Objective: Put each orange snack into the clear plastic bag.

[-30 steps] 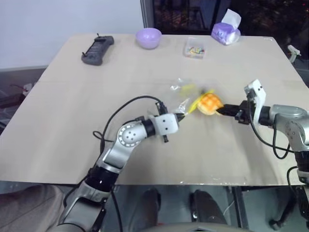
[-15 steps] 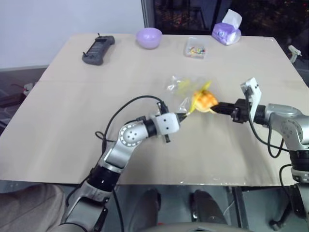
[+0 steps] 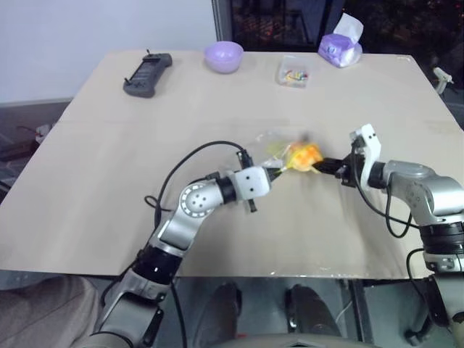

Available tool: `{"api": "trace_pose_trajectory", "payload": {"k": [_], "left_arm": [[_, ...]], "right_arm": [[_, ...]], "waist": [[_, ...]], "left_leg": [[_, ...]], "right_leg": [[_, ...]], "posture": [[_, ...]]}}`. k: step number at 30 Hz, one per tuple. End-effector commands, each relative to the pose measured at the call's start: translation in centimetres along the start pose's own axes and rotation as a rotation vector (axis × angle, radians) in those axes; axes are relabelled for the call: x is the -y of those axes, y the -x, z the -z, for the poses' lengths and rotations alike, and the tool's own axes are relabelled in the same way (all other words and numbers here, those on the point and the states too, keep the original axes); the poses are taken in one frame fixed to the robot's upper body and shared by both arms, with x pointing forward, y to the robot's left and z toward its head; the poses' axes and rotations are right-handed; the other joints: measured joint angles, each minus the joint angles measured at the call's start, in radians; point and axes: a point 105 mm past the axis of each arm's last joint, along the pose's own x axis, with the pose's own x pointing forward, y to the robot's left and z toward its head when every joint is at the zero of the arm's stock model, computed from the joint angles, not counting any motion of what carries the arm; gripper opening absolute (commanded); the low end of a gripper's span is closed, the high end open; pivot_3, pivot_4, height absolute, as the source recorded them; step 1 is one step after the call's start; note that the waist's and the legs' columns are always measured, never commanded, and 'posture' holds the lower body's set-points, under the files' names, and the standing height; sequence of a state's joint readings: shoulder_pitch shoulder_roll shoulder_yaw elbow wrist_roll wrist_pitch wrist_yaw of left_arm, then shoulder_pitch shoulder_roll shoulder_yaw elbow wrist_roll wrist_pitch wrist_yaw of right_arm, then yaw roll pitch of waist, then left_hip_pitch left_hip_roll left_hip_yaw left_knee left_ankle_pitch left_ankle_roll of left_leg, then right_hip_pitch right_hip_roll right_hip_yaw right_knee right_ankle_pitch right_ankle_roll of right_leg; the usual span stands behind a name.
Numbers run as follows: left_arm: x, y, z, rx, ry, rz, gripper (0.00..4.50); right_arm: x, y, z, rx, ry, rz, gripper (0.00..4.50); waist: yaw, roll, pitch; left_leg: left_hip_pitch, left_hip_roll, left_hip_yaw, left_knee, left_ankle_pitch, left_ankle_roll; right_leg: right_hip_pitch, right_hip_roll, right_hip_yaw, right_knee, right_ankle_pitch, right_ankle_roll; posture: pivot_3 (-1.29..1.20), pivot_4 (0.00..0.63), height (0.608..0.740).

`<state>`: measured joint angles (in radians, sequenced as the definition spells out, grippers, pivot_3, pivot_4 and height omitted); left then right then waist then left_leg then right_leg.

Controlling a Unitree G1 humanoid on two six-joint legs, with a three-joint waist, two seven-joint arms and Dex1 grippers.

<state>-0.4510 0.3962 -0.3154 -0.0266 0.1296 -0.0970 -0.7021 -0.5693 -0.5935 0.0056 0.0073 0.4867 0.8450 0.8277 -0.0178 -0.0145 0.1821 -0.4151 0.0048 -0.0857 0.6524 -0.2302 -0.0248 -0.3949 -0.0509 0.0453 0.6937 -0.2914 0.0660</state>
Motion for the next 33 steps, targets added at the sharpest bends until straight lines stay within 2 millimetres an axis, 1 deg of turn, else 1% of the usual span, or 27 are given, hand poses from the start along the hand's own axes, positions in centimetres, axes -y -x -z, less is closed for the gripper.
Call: {"api": "trace_pose_trajectory", "payload": {"k": [1, 3, 5, 6, 7, 9, 10, 13, 14, 15, 16, 17, 18, 19, 20, 21, 22, 24, 25, 27, 28, 31, 32, 33], "left_arm": [[-0.6, -0.2, -1.3, 0.061, -0.021, -0.008, 0.0], [-0.5, -0.3, -1.4, 0.07, -0.017, -0.003, 0.0], [-0.4, -0.3, -1.4, 0.077, -0.008, 0.003, 0.0], [-0.4, -0.3, -1.4, 0.079, -0.005, 0.005, 0.0], [-0.4, -0.3, -1.4, 0.083, 0.0, 0.006, 0.0], [-0.4, -0.3, -1.5, 0.092, 0.006, 0.008, 0.0], [-0.3, -0.4, -1.6, 0.099, 0.008, 0.01, 0.0], [-0.2, -0.4, -1.9, 0.123, 0.019, 0.018, 0.0], [-0.1, -0.4, -2.0, 0.13, 0.025, 0.02, 0.0], [-0.1, -0.4, -2.1, 0.135, 0.03, 0.022, 0.0], [0.0, -0.5, -2.1, 0.141, 0.033, 0.026, 0.0], [0.0, -0.5, -2.2, 0.146, 0.037, 0.029, 0.0], [0.1, -0.5, -2.2, 0.151, 0.041, 0.031, 0.0], [0.1, -0.5, -2.3, 0.155, 0.042, 0.033, 0.0], [0.2, -0.5, -2.3, 0.157, 0.043, 0.034, 0.0], [0.2, -0.5, -2.3, 0.158, 0.043, 0.034, 0.0], [0.1, -0.5, -2.4, 0.161, 0.044, 0.034, 0.0], [0.2, -0.5, -2.4, 0.165, 0.046, 0.034, 0.0], [0.2, -0.6, -2.4, 0.167, 0.047, 0.035, 0.0], [0.2, -0.6, -2.4, 0.167, 0.047, 0.037, 0.0], [0.2, -0.6, -2.4, 0.167, 0.046, 0.037, 0.0], [0.2, -0.6, -2.4, 0.168, 0.044, 0.035, 0.0], [0.2, -0.6, -2.4, 0.168, 0.044, 0.033, 0.0], [0.2, -0.6, -2.4, 0.167, 0.044, 0.032, 0.0]], "right_arm": [[1.4, -0.4, -1.6, 0.033, 0.004, 0.095, 0.05], [1.3, -0.4, -2.0, 0.055, 0.004, 0.082, 0.05], [-1.5, -0.5, -2.9, 0.095, 0.034, -0.058, 0.05], [-2.0, -0.6, -3.1, 0.103, 0.034, -0.077, 0.05], [-1.5, -0.9, -3.0, 0.101, 0.015, -0.048, 0.05], [0.5, -1.4, -2.5, 0.075, -0.023, 0.065, 0.05], [0.8, -1.5, -2.4, 0.073, -0.025, 0.081, 0.05], [-2.5, -1.7, -3.6, 0.126, 0.028, -0.078, 0.05], [-2.5, -1.9, -3.7, 0.132, 0.034, -0.069, 0.05], [-1.6, -2.2, -3.7, 0.128, 0.018, -0.016, 0.05], [0.0, -2.5, -3.5, 0.116, -0.011, 0.07, 0.05], [1.1, -2.7, -3.3, 0.107, -0.027, 0.129, 0.05], [1.4, -2.8, -3.2, 0.108, -0.028, 0.145, 0.05], [0.4, -3.0, -3.6, 0.127, -0.015, 0.092, 0.05], [-1.3, -3.2, -4.1, 0.147, 0.007, 0.004, 0.05], [-2.5, -3.2, -4.4, 0.16, 0.021, -0.058, 0.05], [-3.2, -3.3, -4.6, 0.169, 0.036, -0.085, 0.05], [0.0, -4.2, -3.7, 0.127, -0.014, 0.107, 0.05], [-0.6, -4.4, -3.7, 0.135, -0.011, 0.076, 0.05], [-2.5, -4.4, -4.1, 0.163, 0.018, -0.019, 0.05], [-2.9, -4.4, -4.3, 0.17, 0.031, -0.037, 0.05], [-0.6, -4.8, -3.4, 0.13, 0.006, 0.094, 0.05], [-0.3, -4.8, -3.3, 0.124, 0.012, 0.103, 0.05], [-0.4, -4.7, -3.3, 0.127, 0.018, 0.094, 0.42]], "waist": [[-0.004, 0.0, 0.0], [-0.003, 0.0, 0.0], [0.0, 0.0, 0.0], [0.0, 0.0, 0.0], [0.0, 0.0, 0.0], [-0.005, 0.0, 0.0], [-0.005, 0.0, 0.0], [-0.002, 0.0, 0.0], [-0.002, 0.0, 0.0], [-0.002, 0.0, 0.0], [-0.005, 0.0, 0.0], [-0.009, 0.0, 0.0], [-0.011, 0.0, 0.0], [-0.01, 0.0, 0.0], [-0.009, 0.0, 0.0], [-0.011, 0.0, 0.0], [-0.014, 0.0, 0.0], [-0.026, 0.0, 0.0], [-0.026, 0.0, 0.0], [-0.023, 0.0, 0.0], [-0.023, 0.0, 0.0], [-0.023, 0.0, 0.0], [-0.023, 0.0, 0.0], [-0.023, 0.0, 0.0]], "left_leg": [[0.0, 0.0, 0.0, 0.0, 0.0, 0.0], [0.0, 0.0, 0.001, 0.0, 0.0, 0.0], [0.0, 0.0, 0.0, 0.0, 0.0, 0.0], [0.0, 0.0, 0.0, 0.0, 0.0, 0.0], [0.0, 0.0, 0.0, 0.0, 0.0, 0.0], [0.0, 0.0, 0.0, 0.0, 0.0, 0.0], [0.0, 0.0, 0.001, 0.0, 0.0, 0.0], [0.0, 0.0, 0.0, 0.0, 0.0, 0.0], [0.0, 0.0, 0.0, 0.0, 0.0, 0.0], [-0.001, 0.0, 0.0, 0.0, 0.0, 0.0], [0.0, 0.0, 0.0, 0.0, 0.0, 0.0], [0.0, 0.0, 0.0, 0.0, 0.0, 0.0], [0.0, 0.0, 0.001, 0.0, 0.0, 0.0], [0.0, 0.0, 0.001, 0.0, 0.0, 0.0], [0.0, 0.0, 0.0, 0.0, 0.0, 0.0], [0.0, 0.0, 0.0, 0.0, 0.0, 0.0], [0.0, 0.0, 0.0, 0.0, 0.0, 0.0], [-0.001, 0.0, 0.0, 0.0, 0.0, 0.0], [0.0, 0.0, 0.001, 0.0, 0.0, 0.0], [0.0, 0.0, 0.001, 0.0, 0.0, 0.0], [0.0, 0.0, 0.0, 0.0, 0.0, 0.0], [0.0, 0.0, 0.0, 0.0, 0.0, 0.0], [0.0, 0.0, 0.0, 0.0, 0.0, 0.0], [0.0, 0.0, 0.001, 0.0, 0.0, 0.0]], "right_leg": [[0.0, 0.0, 0.0, 0.0, 0.0, 0.0], [0.0, 0.0, 0.001, 0.0, 0.0, 0.0], [0.0, 0.0, 0.0, 0.0, 0.0, 0.0], [0.0, 0.0, 0.0, 0.0, 0.0, 0.0], [0.0, 0.0, 0.0, 0.0, 0.0, 0.0], [0.0, 0.0, 0.0, -0.001, 0.0, 0.0], [0.0, 0.0, 0.001, -0.001, 0.0, 0.0], [0.0, 0.0, 0.0, 0.0, 0.0, 0.0], [0.0, 0.0, 0.0, 0.0, 0.0, 0.0], [0.0, 0.0, 0.0, 0.0, 0.0, 0.0], [0.0, 0.0, 0.0, -0.001, 0.0, 0.0], [0.0, 0.0, 0.0, -0.001, 0.0, 0.0], [0.0, 0.0, 0.001, 0.0, 0.0, 0.0], [0.0, 0.0, 0.001, 0.0, 0.0, 0.0], [0.0, 0.0, 0.0, 0.001, 0.0, 0.0], [0.0, 0.0, 0.0, 0.0, 0.0, 0.0], [0.0, 0.0, 0.0, 0.0, 0.0, 0.0], [0.0, 0.0, 0.0, 0.0, 0.0, 0.0], [0.0, 0.0, 0.001, 0.0, 0.0, 0.0], [0.0, 0.0, 0.001, 0.0, 0.0, 0.0], [0.0, 0.0, 0.001, 0.0, 0.0, 0.0], [0.0, 0.0, 0.0, 0.0, 0.0, 0.0], [0.0, 0.0, 0.001, 0.0, 0.0, 0.0], [0.0, 0.0, 0.001, 0.0, 0.0, 0.0]], "posture": [[0.0, 0.15, 0.74], [0.0, 0.15, 0.74], [0.0, 0.15, 0.74], [0.0, 0.15, 0.74], [0.0, 0.15, 0.74], [0.0, 0.15, 0.74], [0.0, 0.15, 0.74], [0.0, 0.15, 0.74], [0.0, 0.15, 0.74], [0.0, 0.15, 0.74], [0.0, 0.15, 0.74], [0.0, 0.15, 0.74], [0.0, 0.15, 0.74], [0.0, 0.15, 0.74], [0.0, 0.15, 0.74], [0.0, 0.15, 0.74], [0.0, 0.15, 0.74], [0.0, 0.15, 0.74], [0.0, 0.15, 0.74], [0.0, 0.15, 0.74], [0.0, 0.15, 0.74], [0.0, 0.15, 0.74], [0.0, 0.15, 0.74], [0.0, 0.15, 0.74]]}}
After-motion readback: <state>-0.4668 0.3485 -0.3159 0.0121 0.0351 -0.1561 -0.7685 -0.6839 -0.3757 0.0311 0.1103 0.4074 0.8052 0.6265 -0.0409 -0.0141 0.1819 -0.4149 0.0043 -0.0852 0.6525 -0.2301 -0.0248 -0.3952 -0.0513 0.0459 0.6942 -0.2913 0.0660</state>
